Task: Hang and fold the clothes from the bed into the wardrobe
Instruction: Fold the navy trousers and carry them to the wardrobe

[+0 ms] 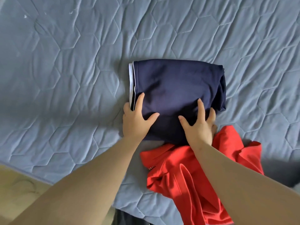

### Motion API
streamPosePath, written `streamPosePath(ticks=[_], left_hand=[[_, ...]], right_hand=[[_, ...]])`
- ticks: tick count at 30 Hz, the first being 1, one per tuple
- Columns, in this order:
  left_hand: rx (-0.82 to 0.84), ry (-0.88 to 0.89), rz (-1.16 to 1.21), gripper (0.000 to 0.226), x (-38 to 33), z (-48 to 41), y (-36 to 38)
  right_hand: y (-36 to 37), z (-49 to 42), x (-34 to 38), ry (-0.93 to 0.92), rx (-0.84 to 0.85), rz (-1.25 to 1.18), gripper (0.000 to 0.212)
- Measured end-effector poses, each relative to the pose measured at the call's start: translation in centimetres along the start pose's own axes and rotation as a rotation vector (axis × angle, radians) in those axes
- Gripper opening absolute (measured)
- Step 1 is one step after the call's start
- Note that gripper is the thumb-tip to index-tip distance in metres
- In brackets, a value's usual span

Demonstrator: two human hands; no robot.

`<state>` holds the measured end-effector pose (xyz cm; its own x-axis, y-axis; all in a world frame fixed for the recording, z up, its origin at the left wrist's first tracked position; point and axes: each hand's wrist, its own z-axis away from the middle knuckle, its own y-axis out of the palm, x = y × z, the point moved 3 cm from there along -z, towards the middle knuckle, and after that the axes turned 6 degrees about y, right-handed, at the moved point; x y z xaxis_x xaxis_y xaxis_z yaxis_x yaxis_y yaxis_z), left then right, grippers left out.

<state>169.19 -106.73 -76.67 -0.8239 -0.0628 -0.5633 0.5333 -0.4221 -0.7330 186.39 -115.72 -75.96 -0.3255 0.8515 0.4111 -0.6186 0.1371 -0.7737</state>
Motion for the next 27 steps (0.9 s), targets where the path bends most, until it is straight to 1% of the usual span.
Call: streamPosePath(ticks=[2, 5, 8, 10, 12, 15, 19, 23, 27], left_hand=[[0.095, -0.004, 0.120, 0.083, 0.6, -0.3, -0.7], [0.265, -0.003, 0.325, 0.080, 0.6, -1.2, -2.2], [0.347, -0.117, 0.463, 0.075, 0.1, -0.3, -4.1], [0.407, -0.207, 0.519, 0.072, 0.0, 0.7, -4.8], [0.442, -0.263, 0.564, 0.068, 0.2, 2.8, -6.3], [0.410, -0.326, 0.606, 0.063, 0.1, 6.4, -9.9], [0.294, -0.401, 0.697, 0.058, -0.1, 10.7, -14.4], [0.117, -0.388, 0.720, 0.056, -0.4, 14.8, -19.8], [-0.050, -0.400, 0.742, 0.050, -0.6, 18.8, -25.5]], right_hand=[[-0.8, -0.3, -0.2, 0.002, 0.086, -0.089, 0.079], [-2.1, -1.1, 0.2, 0.020, 0.167, -0.141, 0.076], [-3.9, -0.2, 0.9, 0.068, 0.246, -0.239, 0.071], [-4.4, 0.9, 0.9, 0.129, 0.304, -0.308, 0.066], [-5.4, 3.3, 1.1, 0.151, 0.337, -0.360, 0.062], [-7.2, 7.2, 2.0, 0.166, 0.377, -0.388, 0.056], [-9.1, 10.8, 4.6, 0.194, 0.420, -0.394, 0.047], [-11.9, 14.2, 9.0, 0.119, 0.463, -0.365, 0.037], [-14.2, 17.7, 14.1, -0.019, 0.495, -0.287, 0.036]])
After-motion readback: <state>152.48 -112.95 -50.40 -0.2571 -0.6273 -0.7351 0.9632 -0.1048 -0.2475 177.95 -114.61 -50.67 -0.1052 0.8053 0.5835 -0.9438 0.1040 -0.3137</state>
